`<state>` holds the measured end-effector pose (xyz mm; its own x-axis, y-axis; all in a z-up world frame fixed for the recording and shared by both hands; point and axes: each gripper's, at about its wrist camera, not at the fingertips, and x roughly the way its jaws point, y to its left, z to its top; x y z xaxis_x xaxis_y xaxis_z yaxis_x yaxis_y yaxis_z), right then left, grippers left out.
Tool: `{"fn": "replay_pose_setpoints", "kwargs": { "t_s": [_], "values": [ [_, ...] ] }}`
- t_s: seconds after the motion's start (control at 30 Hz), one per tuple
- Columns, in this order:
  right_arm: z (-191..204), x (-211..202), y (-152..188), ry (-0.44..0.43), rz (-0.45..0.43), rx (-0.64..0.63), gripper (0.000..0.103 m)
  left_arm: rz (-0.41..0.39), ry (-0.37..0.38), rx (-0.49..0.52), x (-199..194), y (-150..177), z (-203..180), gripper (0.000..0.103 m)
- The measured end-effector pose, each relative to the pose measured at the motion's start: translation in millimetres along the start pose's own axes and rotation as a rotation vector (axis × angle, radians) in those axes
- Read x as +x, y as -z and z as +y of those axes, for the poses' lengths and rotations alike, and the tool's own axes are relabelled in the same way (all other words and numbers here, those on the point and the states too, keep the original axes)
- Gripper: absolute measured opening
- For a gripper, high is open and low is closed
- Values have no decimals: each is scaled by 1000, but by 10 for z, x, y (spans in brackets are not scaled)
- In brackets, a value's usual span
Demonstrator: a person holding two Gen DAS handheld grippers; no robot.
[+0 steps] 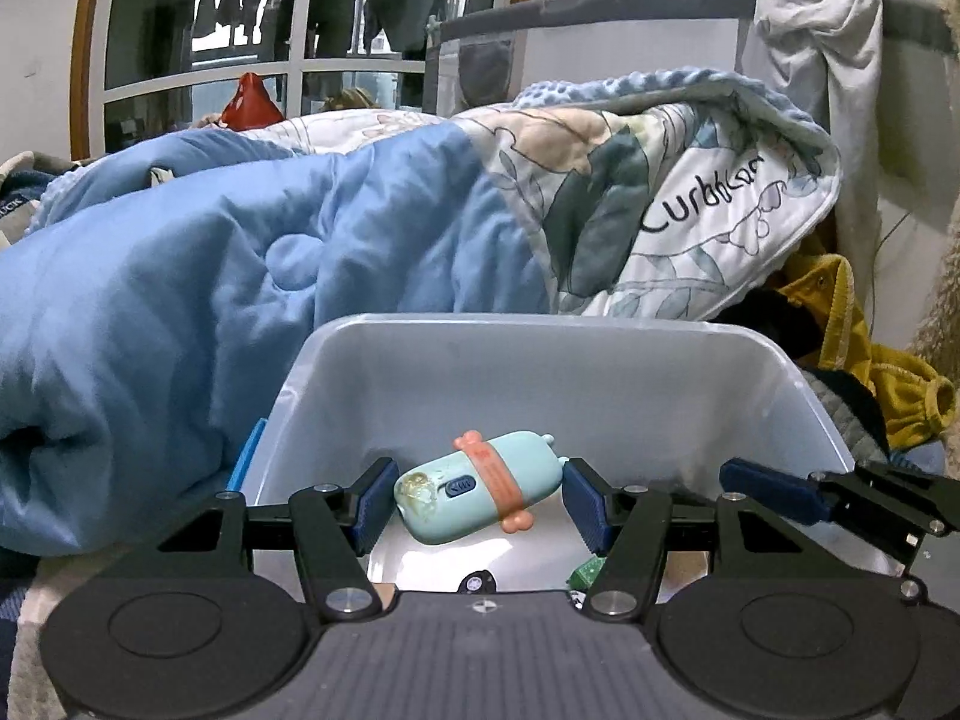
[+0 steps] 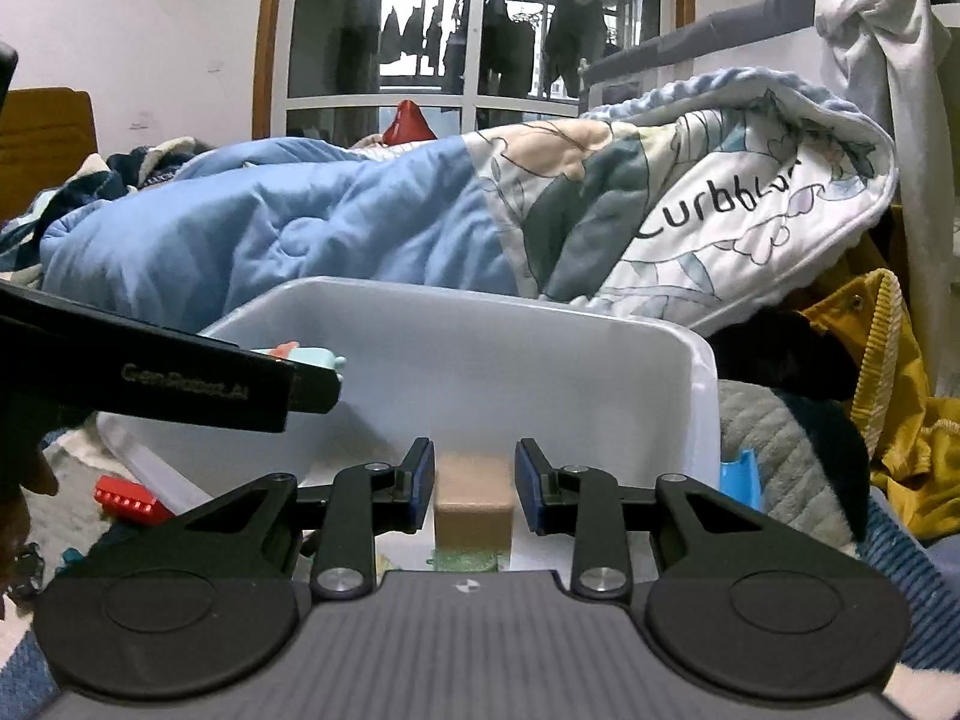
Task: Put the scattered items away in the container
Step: 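Carry the capsule toy and wooden cube over the white bin and open both tools, then move both open tools back toward the toys on the blanket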
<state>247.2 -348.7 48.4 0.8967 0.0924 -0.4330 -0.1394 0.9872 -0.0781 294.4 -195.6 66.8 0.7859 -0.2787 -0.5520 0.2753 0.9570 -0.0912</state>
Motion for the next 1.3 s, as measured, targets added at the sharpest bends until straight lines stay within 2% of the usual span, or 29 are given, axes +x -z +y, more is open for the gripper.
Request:
{"fn": "replay_pose_setpoints", "kwargs": {
  "t_s": [0.03,0.07,0.1,0.47,0.57,0.7,0.87,1.0,1.13,1.3],
  "values": [
    [11,-8,0,11,-5,-10,49,-3,-8,6,-5,4,-5,65],
    [21,-19,-3,19,-10,-16,63,-9,-18,13,-15,7,-13,66],
    [28,-30,-8,21,-17,-21,65,-14,-23,16,-31,8,-18,71],
    [196,-365,-70,32,-77,-41,65,-73,13,2,-525,13,67,73],
    [329,-567,-71,19,-119,-47,65,-85,28,-6,-767,134,178,73],
    [630,-824,3,-16,-158,-116,69,-105,-15,-22,-1153,454,509,73],
    [1032,-981,210,-100,-150,-169,70,-61,-114,-84,-1526,955,1160,73],
    [1329,-942,358,-176,-100,-182,70,9,-186,-128,-1637,1302,1607,73],
    [1606,-845,516,-243,-52,-210,68,63,-216,-154,-1642,1570,1839,73],
    [1855,-730,730,-289,4,-259,65,112,-206,-149,-1466,1793,1949,73]
  ]
}}
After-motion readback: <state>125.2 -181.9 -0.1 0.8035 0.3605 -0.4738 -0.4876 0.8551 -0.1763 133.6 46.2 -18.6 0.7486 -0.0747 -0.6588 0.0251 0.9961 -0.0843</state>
